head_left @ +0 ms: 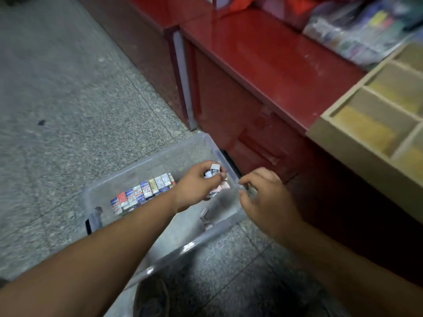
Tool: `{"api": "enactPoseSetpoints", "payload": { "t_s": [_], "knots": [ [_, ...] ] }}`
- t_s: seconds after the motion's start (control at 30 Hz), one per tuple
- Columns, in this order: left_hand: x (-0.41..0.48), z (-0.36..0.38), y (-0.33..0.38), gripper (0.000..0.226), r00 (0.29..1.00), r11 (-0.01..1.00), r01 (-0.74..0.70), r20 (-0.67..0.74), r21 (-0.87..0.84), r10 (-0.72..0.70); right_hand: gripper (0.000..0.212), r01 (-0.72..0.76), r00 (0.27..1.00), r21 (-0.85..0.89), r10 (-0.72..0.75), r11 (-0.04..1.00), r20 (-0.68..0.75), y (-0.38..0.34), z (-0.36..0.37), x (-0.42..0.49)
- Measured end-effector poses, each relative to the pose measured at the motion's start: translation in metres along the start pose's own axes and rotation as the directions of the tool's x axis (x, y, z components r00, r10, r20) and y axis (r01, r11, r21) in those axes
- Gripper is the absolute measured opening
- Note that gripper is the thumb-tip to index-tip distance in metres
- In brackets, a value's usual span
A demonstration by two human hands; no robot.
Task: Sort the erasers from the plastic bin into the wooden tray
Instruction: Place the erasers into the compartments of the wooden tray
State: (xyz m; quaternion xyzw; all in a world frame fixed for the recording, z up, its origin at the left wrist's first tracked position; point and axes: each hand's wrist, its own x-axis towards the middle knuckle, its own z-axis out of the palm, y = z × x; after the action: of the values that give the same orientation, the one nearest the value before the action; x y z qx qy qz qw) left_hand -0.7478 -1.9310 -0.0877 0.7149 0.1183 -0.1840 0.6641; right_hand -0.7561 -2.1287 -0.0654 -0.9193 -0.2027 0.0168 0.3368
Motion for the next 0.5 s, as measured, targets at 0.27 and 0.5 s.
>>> {"api": "enactPoseSetpoints", "payload": {
  "t_s": [0.27, 0.5],
  "knots": [
    [-0.073, 0.079, 0.132, 0.003, 0.951, 0.958, -0.272, 0.128, -0.097, 0.283, 0.011, 0.048, 0.994, 0.199, -0.027, 0.979, -0.105, -0.045, -0.146, -0.034],
    [-0.102, 0.154, 0.193, 0.003, 0.917, 0.901, -0.382, 0.037, -0.204, 0.398, 0.01, 0.114, 0.964, 0.178, -0.066, 0.977, -0.256, -0.046, -0.229, -0.061]
  ]
}}
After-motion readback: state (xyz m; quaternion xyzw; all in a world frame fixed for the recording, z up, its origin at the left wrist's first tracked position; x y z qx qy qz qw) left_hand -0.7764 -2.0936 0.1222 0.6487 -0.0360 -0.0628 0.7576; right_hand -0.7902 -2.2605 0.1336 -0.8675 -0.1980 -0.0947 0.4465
